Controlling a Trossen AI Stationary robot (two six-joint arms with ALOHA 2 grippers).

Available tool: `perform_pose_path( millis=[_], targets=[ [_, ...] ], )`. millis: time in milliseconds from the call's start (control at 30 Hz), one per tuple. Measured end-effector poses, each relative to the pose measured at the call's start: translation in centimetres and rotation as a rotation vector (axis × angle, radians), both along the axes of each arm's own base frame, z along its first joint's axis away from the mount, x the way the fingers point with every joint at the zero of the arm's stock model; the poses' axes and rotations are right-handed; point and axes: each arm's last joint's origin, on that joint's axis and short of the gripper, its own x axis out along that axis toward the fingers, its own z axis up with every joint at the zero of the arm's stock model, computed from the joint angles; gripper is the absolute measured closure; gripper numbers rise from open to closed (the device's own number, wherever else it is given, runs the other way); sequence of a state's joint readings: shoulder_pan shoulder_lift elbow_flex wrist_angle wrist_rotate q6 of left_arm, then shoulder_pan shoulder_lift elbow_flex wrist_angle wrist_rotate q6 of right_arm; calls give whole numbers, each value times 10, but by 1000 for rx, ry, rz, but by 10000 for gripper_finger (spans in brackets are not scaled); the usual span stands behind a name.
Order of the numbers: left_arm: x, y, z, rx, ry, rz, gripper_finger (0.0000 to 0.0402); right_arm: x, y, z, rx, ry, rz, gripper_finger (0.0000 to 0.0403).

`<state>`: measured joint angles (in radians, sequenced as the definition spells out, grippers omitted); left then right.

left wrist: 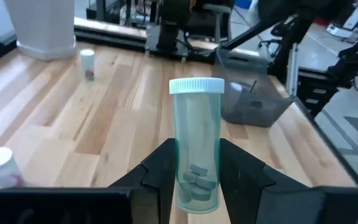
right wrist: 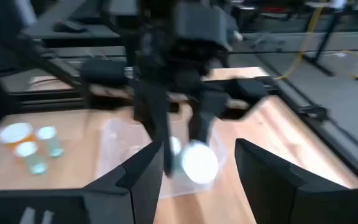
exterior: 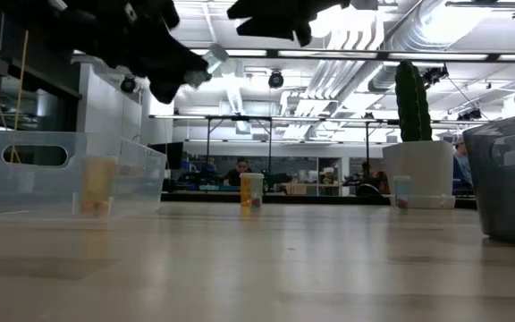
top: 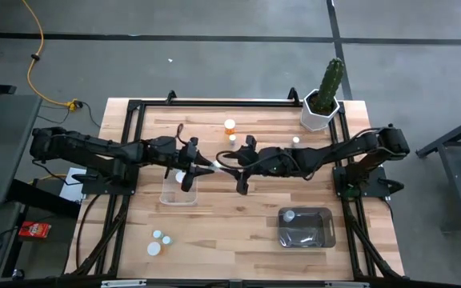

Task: Pick and place medicine bottles into bin by pill shape (circle, oval)
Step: Put the top right blue tablet bottle into the black bin

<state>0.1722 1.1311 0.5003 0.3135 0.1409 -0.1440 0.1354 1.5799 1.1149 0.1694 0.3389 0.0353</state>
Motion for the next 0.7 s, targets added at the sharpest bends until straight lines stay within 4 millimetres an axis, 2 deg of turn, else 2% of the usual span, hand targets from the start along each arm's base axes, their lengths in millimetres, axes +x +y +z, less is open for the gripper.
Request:
perform_pose_path(
  millis=[233, 400, 533, 700],
  targets=[
    [-37, -6, 17, 3, 64, 126, 307, -1, 0, -4, -23, 37, -33, 210],
    [-68, -16, 14, -16, 21, 214, 307, -1, 0, -4, -26, 40, -32, 210],
    [-85, -25, -4, -42, -62, 280, 307, -1, 0, -4, -26, 39, -32, 210],
    [-95, -36, -41, -121, -79, 319, 307, -1, 0, -3, -8, 32, -35, 210]
  ],
)
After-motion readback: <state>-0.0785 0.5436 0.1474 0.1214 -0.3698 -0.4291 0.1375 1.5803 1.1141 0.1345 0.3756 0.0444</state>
